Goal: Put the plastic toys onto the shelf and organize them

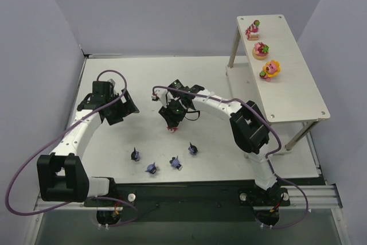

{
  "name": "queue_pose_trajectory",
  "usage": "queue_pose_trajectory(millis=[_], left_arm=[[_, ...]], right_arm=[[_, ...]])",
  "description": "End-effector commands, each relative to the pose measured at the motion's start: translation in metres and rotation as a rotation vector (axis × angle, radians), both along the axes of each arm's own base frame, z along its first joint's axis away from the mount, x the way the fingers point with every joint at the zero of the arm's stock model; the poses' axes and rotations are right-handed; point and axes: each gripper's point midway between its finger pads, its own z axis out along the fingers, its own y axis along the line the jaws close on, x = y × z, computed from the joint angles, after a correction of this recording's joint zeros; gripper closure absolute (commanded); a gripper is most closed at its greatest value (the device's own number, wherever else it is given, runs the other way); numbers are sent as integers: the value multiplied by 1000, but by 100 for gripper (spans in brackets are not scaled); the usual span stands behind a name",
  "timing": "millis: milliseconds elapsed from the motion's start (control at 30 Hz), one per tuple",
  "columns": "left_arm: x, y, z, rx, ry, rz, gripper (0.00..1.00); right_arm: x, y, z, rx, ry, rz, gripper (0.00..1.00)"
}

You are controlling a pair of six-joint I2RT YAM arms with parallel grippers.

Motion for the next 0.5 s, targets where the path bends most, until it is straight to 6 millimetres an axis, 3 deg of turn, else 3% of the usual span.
queue_pose_trajectory(millis=[0,33,67,133,200,300,467], left_arm=[[11,2,17,12,-49,-2,6],[10,2,15,13,-46,-1,6],[11,2,15,11,-46,-1,6],[11,1,16,7,-47,-1,6],[10,1,15,5,-46,-1,6],[10,0,14,4,-45,-2,6],[11,0,14,0,-50,1,6]], right_arm=[[4,2,5,-14,-16,-16,69],[5,2,6,-15,-13,-24,75],[4,2,6,-21,-14,-35,90],[2,0,10,-27,-12,-48,100],[-2,-4,13,-36,-7,-71,100],[-7,-4,39,5,-3,-130,100],[-14,-8,117,106,2,-293,100]])
